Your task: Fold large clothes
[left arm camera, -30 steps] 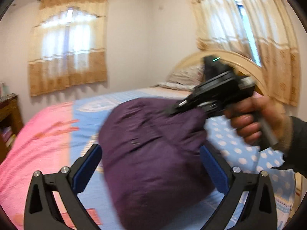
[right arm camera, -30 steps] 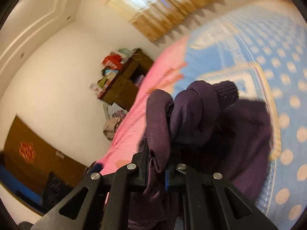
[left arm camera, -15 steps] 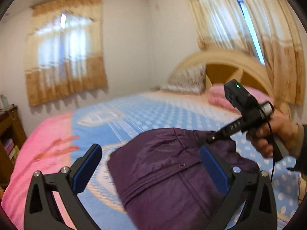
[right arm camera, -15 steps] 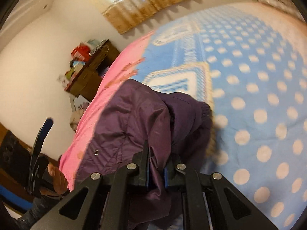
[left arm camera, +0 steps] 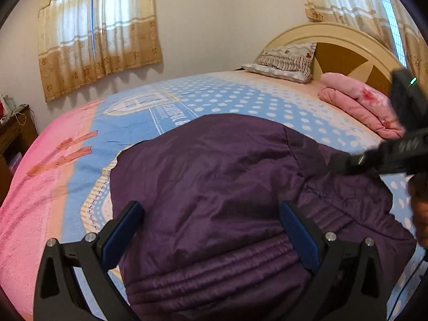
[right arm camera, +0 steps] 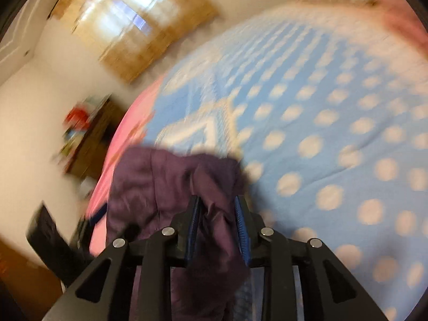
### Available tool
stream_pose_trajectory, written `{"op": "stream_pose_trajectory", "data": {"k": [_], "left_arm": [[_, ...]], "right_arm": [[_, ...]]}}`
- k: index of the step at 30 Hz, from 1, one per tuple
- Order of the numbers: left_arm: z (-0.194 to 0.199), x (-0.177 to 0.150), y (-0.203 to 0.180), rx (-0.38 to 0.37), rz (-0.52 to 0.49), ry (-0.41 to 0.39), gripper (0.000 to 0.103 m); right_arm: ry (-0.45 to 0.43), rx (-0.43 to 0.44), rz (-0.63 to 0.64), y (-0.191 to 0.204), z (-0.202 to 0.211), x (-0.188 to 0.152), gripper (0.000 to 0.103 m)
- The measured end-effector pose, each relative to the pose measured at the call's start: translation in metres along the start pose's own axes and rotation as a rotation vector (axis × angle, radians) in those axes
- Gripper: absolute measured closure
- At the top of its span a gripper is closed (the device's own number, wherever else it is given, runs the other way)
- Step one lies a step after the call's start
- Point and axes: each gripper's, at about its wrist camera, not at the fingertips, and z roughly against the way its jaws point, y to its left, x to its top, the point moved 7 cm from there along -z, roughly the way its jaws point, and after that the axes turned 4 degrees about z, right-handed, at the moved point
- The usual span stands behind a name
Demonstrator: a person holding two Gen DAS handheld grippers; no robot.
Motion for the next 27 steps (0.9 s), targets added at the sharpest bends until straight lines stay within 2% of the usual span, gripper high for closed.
{"op": "stream_pose_trajectory", "data": {"k": [2, 3, 4, 6, 7, 9, 10, 11, 14, 16, 18, 20, 22, 25, 27], "left_arm": [[-0.003, 0.002, 0.002, -0.017, 0.018, 0.003, 0.000], [-0.005, 0.004, 0.002, -0.025, 0.028, 0.004, 0.000], [-0.004, 0.005, 0.003, -0.025, 0.035, 0.004, 0.000], [0.000, 0.008, 0.004, -0.020, 0.033, -0.004, 0.000], [0.007, 0.010, 0.007, 0.010, 0.034, -0.025, 0.000], [0.023, 0.016, 0.014, 0.055, 0.055, -0.084, 0.000], [0.033, 0.020, 0.017, 0.059, 0.091, -0.104, 0.000], [0.040, 0.022, 0.017, 0.031, 0.123, -0.107, 0.000], [0.051, 0.030, 0.003, -0.006, 0.133, -0.114, 0.000], [0.049, 0.031, -0.009, 0.008, 0.094, -0.114, 0.000], [0.038, 0.027, -0.011, 0.067, 0.070, -0.105, 0.000], [0.019, 0.016, 0.002, 0.104, 0.096, -0.038, 0.000], [0.011, 0.006, 0.017, 0.093, 0.159, -0.012, 0.000], [-0.002, -0.008, 0.027, 0.078, 0.188, 0.047, 0.000], [-0.003, -0.014, 0.029, 0.077, 0.205, 0.055, 0.000]], "right_arm": [[-0.083, 0.045, -0.001, 0.022, 0.020, 0.007, 0.065], [-0.109, 0.080, 0.006, 0.037, 0.025, 0.009, 0.050], [-0.126, 0.120, 0.024, 0.053, 0.027, 0.009, 0.043], [-0.128, 0.180, 0.092, 0.084, 0.016, 0.007, 0.043], [-0.113, 0.155, 0.112, 0.090, 0.004, 0.004, 0.043], [-0.102, 0.100, 0.083, 0.081, -0.019, -0.002, 0.043], [-0.102, 0.084, 0.075, 0.075, -0.027, -0.006, 0.043], [-0.102, 0.068, 0.070, 0.070, -0.033, -0.008, 0.043], [-0.103, 0.089, 0.024, 0.057, -0.042, -0.021, 0.043], [-0.114, 0.096, 0.007, 0.052, -0.042, -0.026, 0.046], [-0.104, 0.100, -0.020, 0.048, -0.047, -0.030, 0.046], [-0.093, 0.131, -0.029, 0.049, -0.053, -0.037, 0.046], [-0.092, 0.104, 0.012, 0.055, -0.059, -0.042, 0.046], [-0.054, 0.089, 0.041, 0.062, -0.078, -0.049, 0.045], [-0.037, 0.108, 0.034, 0.062, -0.088, -0.048, 0.045]]}}
